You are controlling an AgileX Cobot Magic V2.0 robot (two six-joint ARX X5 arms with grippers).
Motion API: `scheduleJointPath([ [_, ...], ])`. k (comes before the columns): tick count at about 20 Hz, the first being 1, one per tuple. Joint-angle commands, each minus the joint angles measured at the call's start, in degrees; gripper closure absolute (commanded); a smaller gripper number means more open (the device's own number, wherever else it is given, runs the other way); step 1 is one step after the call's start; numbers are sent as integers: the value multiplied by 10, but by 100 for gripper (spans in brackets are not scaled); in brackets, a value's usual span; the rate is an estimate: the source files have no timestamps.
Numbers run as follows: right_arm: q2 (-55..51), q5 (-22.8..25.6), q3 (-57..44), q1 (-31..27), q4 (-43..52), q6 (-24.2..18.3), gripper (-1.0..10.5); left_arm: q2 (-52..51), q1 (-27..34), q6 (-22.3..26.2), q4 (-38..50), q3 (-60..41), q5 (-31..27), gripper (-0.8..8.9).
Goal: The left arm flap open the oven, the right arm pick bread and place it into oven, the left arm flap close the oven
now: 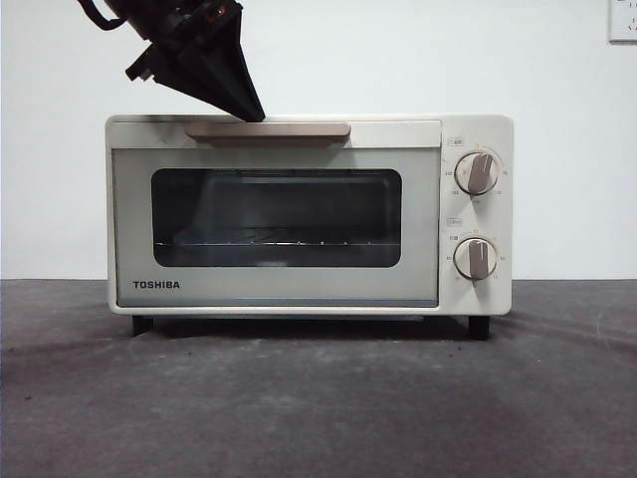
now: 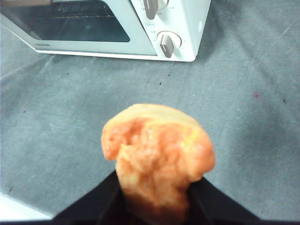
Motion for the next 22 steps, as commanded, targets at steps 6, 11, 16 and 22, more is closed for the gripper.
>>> scheduleJointPath([
  [6, 1, 0, 9, 3, 5, 6, 831, 14, -27, 16, -80, -2, -40, 804],
  [11, 1, -1, 9, 3, 5, 6, 831, -5, -41, 6, -86, -7, -40, 804],
  [16, 1, 0, 9, 3, 5, 6, 831, -49, -43, -18, -51, -73, -40, 804],
  [22, 1, 0, 9, 3, 6, 6, 831, -99, -47, -54, 0, -178, -40, 804],
])
